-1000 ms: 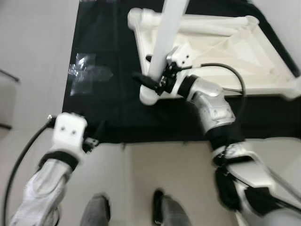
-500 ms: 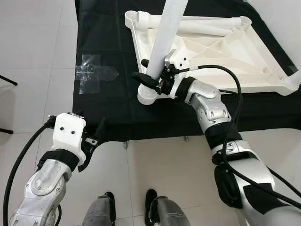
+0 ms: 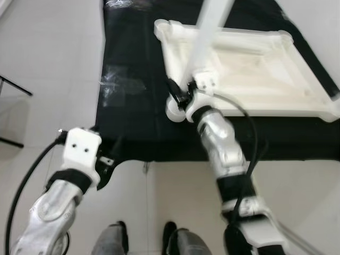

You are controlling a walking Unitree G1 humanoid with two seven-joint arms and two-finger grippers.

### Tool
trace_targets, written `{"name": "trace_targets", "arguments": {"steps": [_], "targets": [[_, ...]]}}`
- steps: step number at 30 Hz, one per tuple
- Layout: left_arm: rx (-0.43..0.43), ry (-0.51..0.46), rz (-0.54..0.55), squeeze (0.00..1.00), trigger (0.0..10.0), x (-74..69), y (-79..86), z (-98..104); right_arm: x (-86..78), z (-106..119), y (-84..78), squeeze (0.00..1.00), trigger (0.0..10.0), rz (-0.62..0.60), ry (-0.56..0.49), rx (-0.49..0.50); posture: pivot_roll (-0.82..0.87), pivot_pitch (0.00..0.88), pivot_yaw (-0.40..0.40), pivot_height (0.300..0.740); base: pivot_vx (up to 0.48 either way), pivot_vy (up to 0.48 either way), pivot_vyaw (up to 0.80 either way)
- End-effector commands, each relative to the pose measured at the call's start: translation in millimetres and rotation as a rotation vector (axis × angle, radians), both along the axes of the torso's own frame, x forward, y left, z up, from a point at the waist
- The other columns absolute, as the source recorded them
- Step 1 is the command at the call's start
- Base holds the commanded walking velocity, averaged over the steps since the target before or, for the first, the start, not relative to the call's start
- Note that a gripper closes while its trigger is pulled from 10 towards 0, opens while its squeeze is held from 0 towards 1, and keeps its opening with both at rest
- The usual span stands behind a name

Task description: Building children table

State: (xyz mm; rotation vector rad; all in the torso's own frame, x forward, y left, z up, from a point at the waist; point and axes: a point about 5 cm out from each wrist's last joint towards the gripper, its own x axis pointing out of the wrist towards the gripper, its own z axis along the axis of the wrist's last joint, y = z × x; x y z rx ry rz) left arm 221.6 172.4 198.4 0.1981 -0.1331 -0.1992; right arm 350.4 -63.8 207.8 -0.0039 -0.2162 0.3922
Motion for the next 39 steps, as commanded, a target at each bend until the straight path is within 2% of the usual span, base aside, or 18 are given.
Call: {"name": "trace_targets", "arguments": {"steps": [1, 4, 7, 8, 9, 10, 11, 13, 14, 16, 18, 19, 21, 23, 29, 32, 38, 39], "targets": [[-0.001, 0.021, -0.028, 0.0, 10.0, 0.1, -4.1, -4.0, -5.5, -46.3, 15.8, 0.0, 0.0, 0.059, 0.192, -0.101, 0.14, 0.3, -0.15, 0.74, 0.0, 0.0, 0.0], [-0.002, 0.019, -0.043, 0.0, 10.0, 2.3, -6.9, -3.4, 0.2, -38.4, 25.1, 0.0, 0.0, 0.123, 0.162, -0.127, 0.13, 0.296, -0.15, 0.74, 0.0, 0.0, 0.0], [-0.002, 0.019, -0.045, 0.0, 10.0, 2.3, -7.0, -3.6, 0.6, -37.2, 26.7, 0.0, 0.0, 0.141, 0.16, -0.131, 0.13, 0.297, -0.148, 0.74, 0.0, 0.0, 0.0], [0.001, 0.023, -0.046, 0.0, 10.0, 1.9, -6.8, -4.4, 0.3, -35.6, 26.8, 0.0, 7.0, 0.139, 0.16, -0.143, 0.13, 0.298, -0.147, 0.74, 0.0, 0.0, 0.0], [0.001, 0.023, -0.046, 0.0, 10.0, 1.9, -6.8, -4.4, 0.3, -35.6, 26.8, 0.0, 7.0, 0.139, 0.16, -0.143, 0.13, 0.298, -0.147, 0.74, 0.0, 0.0, 0.0], [0.003, 0.025, -0.046, 0.0, 10.0, 1.6, -6.5, -5.0, 0.3, -32.9, 27.1, 0.0, 10.0, 0.163, 0.157, -0.139, 0.13, 0.299, -0.143, 0.74, 0.0, 0.0, 0.0], [0.006, 0.027, -0.047, 0.0, 10.0, 1.5, -6.5, -5.3, -1.5, -28.7, 27.7, 1.0, 10.0, 0.181, 0.157, -0.121, 0.14, 0.299, -0.142, 0.74, 0.0, 0.0, 0.0], [0.007, 0.028, -0.049, 0.0, 10.0, 1.5, -7.0, -5.1, -4.0, -14.7, 33.1, 1.0, 10.0, 0.308, 0.112, -0.091, 0.14, 0.301, -0.137, 0.74, 0.0, 0.0, 0.0], [0.007, 0.028, -0.049, 0.0, 10.0, 1.5, -7.0, -5.1, -4.0, -14.7, 33.1, 1.0, 10.0, 0.308, 0.112, -0.091, 0.14, 0.301, -0.137, 0.74, 0.0, 0.0, 0.0], [0.008, 0.029, -0.054, 0.0, 10.0, 1.4, -8.1, -5.3, -8.7, 2.6, 38.0, 1.0, 10.0, 0.47, 0.043, -0.088, 0.15, 0.303, -0.132, 0.74, 0.0, 0.0, 0.0], [0.008, 0.029, -0.054, 0.0, 10.0, 1.4, -8.1, -5.3, -8.7, 2.6, 38.0, 1.0, 10.0, 0.47, 0.043, -0.088, 0.15, 0.303, -0.132, 0.74, 0.0, 0.0, 0.0], [0.01, 0.031, -0.06, 0.0, 10.0, 1.2, -9.2, -5.6, -9.8, 11.8, 37.5, 0.0, 10.0, 0.579, -0.002, -0.124, 0.15, 0.305, -0.13, 0.74, 0.0, 0.0, 0.0], [0.021, 0.032, -0.08, 0.0, 10.0, -0.1, -12.3, -6.1, -5.5, 25.5, 32.5, 0.0, 10.0, 0.738, -0.068, -0.217, 0.16, 0.307, -0.133, 0.74, 0.0, 0.0, 0.0], [0.026, 0.03, -0.091, 0.0, 10.0, -1.3, -13.8, -6.3, -1.1, 29.9, 29.5, 0.0, 10.0, 0.777, -0.08, -0.257, 0.17, 0.311, -0.137, 0.74, 0.0, 0.0, 0.0], [0.028, 0.027, -0.106, 0.0, 10.0, -4.4, -15.8, -6.7, 9.2, 35.8, 23.4, 0.0, 10.0, 0.829, -0.079, -0.319, 0.18, 0.317, -0.145, 0.74, 0.0, 0.0, 0.0], [0.032, 0.025, -0.122, 0.0, 10.0, -7.4, -17.7, -6.8, 15.1, 35.9, 19.2, 0.0, 10.0, 0.878, -0.047, -0.353, 0.18, 0.327, -0.15, 0.74, 0.0, 0.0, 0.0], [0.038, 0.016, -0.161, 0.0, 10.0, -10.5, -22.6, -5.7, 19.6, 32.1, 16.1, 0.0, 10.0, 0.901, 0.008, -0.377, 0.18, 0.33, -0.152, 0.74, 0.0, 0.0, 0.0], [0.041, 0.015, -0.163, 0.0, 10.0, -10.7, -23.1, -5.5, 21.0, 29.9, 14.0, 0.0, 3.9, 0.902, 0.015, -0.397, 0.19, 0.332, -0.155, 0.74, 0.0, 0.0, 0.0]]}}
